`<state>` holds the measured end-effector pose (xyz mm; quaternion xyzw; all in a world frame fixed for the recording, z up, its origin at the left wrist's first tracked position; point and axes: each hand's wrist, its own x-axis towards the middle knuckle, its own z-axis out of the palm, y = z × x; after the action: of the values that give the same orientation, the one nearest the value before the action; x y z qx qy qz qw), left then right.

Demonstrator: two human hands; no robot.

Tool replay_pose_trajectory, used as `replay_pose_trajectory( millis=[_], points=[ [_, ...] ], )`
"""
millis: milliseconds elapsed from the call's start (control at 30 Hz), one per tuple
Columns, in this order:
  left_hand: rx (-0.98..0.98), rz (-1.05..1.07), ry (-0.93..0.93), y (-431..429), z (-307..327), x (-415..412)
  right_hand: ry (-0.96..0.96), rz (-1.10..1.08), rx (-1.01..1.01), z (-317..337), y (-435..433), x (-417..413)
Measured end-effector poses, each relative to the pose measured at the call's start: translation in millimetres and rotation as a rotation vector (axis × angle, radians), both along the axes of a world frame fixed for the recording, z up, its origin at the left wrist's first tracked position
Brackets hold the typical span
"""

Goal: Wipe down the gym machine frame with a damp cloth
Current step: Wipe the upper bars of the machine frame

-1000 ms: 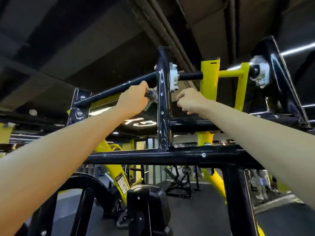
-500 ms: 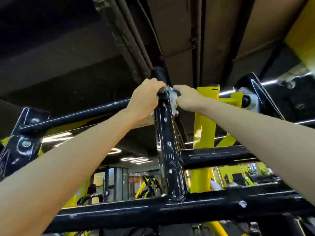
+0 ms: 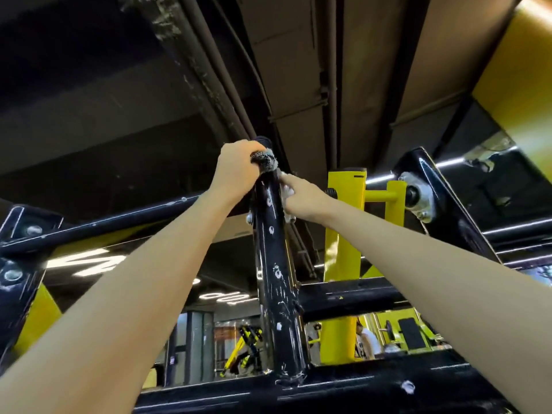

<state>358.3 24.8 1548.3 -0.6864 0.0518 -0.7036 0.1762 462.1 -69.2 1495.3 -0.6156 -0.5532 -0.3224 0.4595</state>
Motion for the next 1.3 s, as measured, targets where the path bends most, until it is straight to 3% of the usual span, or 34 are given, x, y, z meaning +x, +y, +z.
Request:
replay_pose_trajectory(
  millis=[200, 367, 567, 767, 900, 1067, 1200, 1300],
  points=[
    [0.059, 0.018, 0.058, 3, -51, 0, -0.050, -0.005, 0.021, -16, 4, 6],
    [-0.033, -0.034, -0.041, 4, -16, 6, 0.022, 0.037, -0.007, -25, 1, 4],
    [0.058, -0.028, 0.070, 12, -53, 0, 0.189, 0.188, 0.072, -32, -1, -6],
    [-0.103, -0.105, -0.055, 14, -24, 10, 0.375, 0.304, 0.074, -39, -7, -14],
    [0.067, -0.046, 0.097, 17, -62, 0, 0.388, 0.249, 0.152, -33, 1, -18],
    [0.070, 0.025, 0.052, 20, -11, 9, 0.447, 0.234, 0.114, -18, -7, -15],
    [-0.091, -0.084, -0.045, 21, 34, 26, 0.377, 0.150, 0.100, -17, -13, -12],
    [-0.076, -0.110, -0.039, 17, 33, 27, 0.086, -0.144, 0.161, -14, -7, -5]
  ],
)
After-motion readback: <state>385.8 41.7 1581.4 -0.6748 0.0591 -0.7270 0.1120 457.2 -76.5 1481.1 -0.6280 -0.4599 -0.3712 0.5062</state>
